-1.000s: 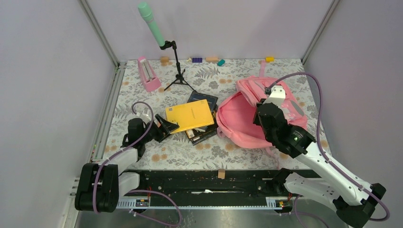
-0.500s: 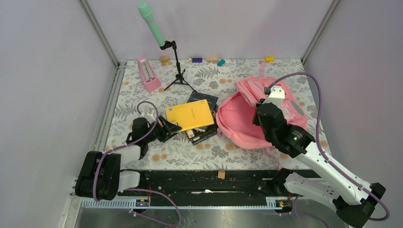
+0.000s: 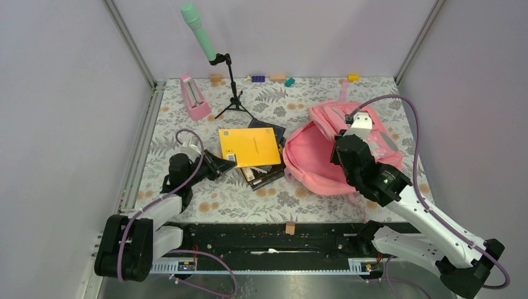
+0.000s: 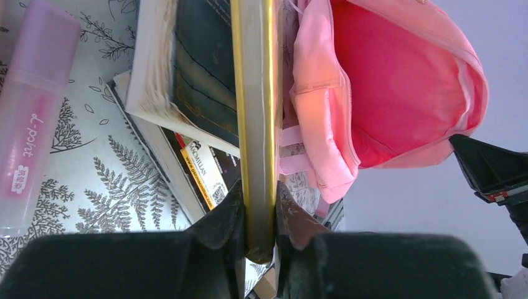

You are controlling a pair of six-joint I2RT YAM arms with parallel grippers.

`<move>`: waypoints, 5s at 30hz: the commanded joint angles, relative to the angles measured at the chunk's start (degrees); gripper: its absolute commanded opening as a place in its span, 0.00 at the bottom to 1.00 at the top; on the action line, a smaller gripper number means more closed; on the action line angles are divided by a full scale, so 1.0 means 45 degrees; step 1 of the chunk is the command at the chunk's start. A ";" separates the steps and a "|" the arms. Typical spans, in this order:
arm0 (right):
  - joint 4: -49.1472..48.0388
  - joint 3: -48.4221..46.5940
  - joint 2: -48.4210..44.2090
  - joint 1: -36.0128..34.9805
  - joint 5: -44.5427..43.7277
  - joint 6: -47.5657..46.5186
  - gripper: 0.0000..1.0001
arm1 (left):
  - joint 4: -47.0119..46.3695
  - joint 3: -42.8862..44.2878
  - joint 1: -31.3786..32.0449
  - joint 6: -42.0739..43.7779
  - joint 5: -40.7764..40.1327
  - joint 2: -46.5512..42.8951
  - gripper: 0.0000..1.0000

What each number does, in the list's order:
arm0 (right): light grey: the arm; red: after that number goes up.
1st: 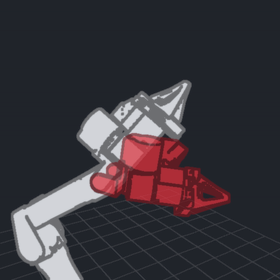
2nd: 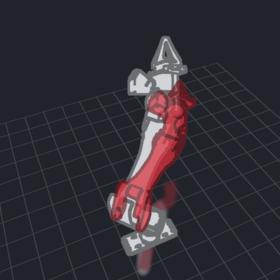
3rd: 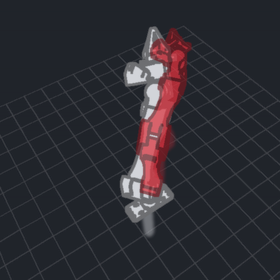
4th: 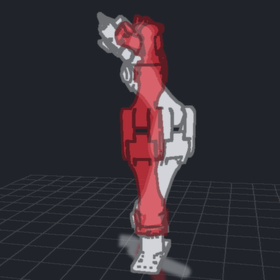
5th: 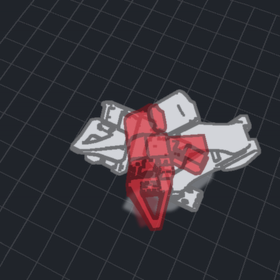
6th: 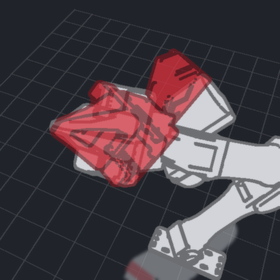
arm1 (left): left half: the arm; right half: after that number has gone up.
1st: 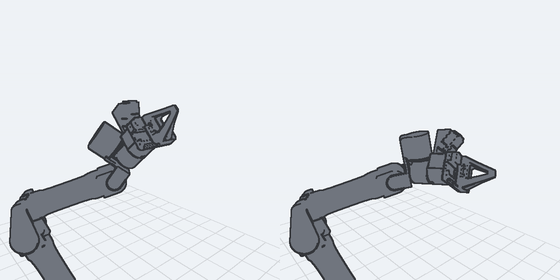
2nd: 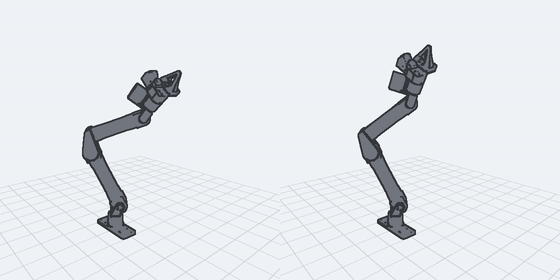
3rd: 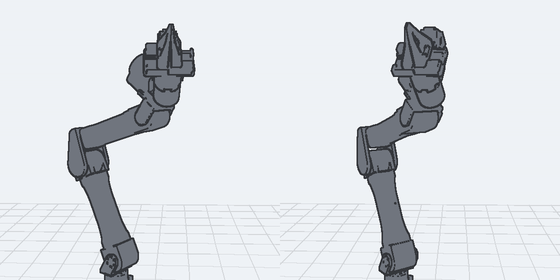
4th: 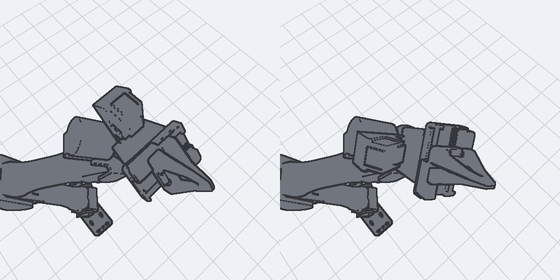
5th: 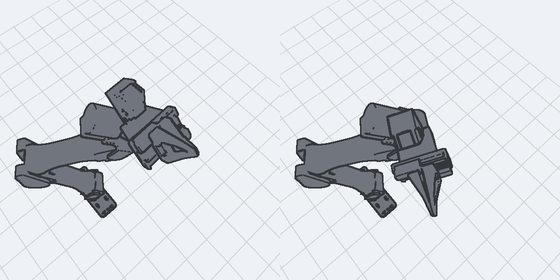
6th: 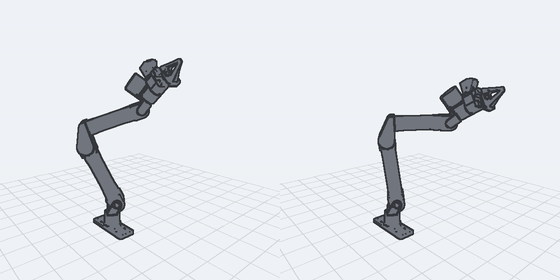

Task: Pack the student bag
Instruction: Pick up the book from the center of the board, then place the book in the student bag.

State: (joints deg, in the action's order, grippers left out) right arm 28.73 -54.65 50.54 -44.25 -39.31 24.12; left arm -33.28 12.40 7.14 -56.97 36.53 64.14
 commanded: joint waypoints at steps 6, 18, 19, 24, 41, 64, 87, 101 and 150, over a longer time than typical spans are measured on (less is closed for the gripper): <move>-0.1482 -0.0267 -0.0241 -0.0105 -0.0029 0.0138 0.00 | 0.2183 0.0372 -0.0120 0.0978 -0.1140 -0.3391 0.00; -0.1474 -0.0276 -0.0350 -0.0108 0.0061 0.0087 0.00 | 0.3612 0.0819 -0.0121 0.0688 -0.0859 -0.6081 0.00; -0.1472 -0.0264 -0.0365 -0.0108 0.0093 0.0067 0.00 | 0.3738 0.0901 -0.0121 0.0619 -0.0810 -0.6264 0.00; -0.1471 -0.0258 -0.0465 -0.0101 0.0069 0.0033 0.00 | 0.5139 0.1433 -0.0121 0.0442 -0.1035 -0.7466 0.00; -0.1471 -0.0262 -0.0470 -0.0093 0.0242 0.0227 0.00 | 0.5979 0.3144 0.1324 -0.0700 -0.2166 -0.8167 0.00; -0.1481 -0.0281 -0.0560 -0.0104 0.0436 0.0377 0.00 | 0.2064 0.4773 0.8066 -0.1154 -0.6783 -0.2986 0.00; -0.1468 -0.0240 -0.0565 -0.0093 0.0518 -0.0222 0.00 | -0.2512 0.6349 1.0403 -0.4471 -0.9640 0.2918 0.00; -0.1621 -0.0060 -0.0684 -0.0095 0.0439 -0.0743 0.00 | -0.3159 0.8797 1.0797 -0.5072 -0.9046 0.6503 0.00; -0.1720 0.0288 -0.0832 -0.0106 0.0195 -0.0641 0.00 | 0.3663 1.0932 1.0758 0.1012 -0.8364 0.5588 0.73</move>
State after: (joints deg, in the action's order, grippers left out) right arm 26.39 -52.56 47.59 -44.25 -36.42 20.62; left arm -13.41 56.88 55.46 -55.40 -4.36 87.99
